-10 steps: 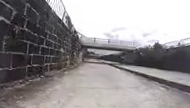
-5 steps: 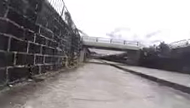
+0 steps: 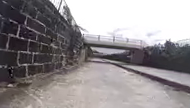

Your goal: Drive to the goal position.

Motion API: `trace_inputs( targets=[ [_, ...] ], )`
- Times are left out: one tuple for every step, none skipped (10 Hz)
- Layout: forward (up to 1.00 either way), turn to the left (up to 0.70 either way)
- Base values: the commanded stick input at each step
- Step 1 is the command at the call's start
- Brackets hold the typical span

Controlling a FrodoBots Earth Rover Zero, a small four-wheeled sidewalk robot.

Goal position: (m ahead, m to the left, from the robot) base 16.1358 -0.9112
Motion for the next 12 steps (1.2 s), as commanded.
trace_inputs(
  targets=[
    [1.00, 0.00],
    [1.00, 0.00],
    [1.00, 0.00],
    [1.00, 0.00],
    [1.00, 0.00],
    [1.00, 0.00],
    [1.00, 0.00],
    [1.00, 0.00],
    [1.00, 0.00],
    [1.00, 0.00],
    [1.00, 0.00],
    [1.00, 0.00]
  ],
)
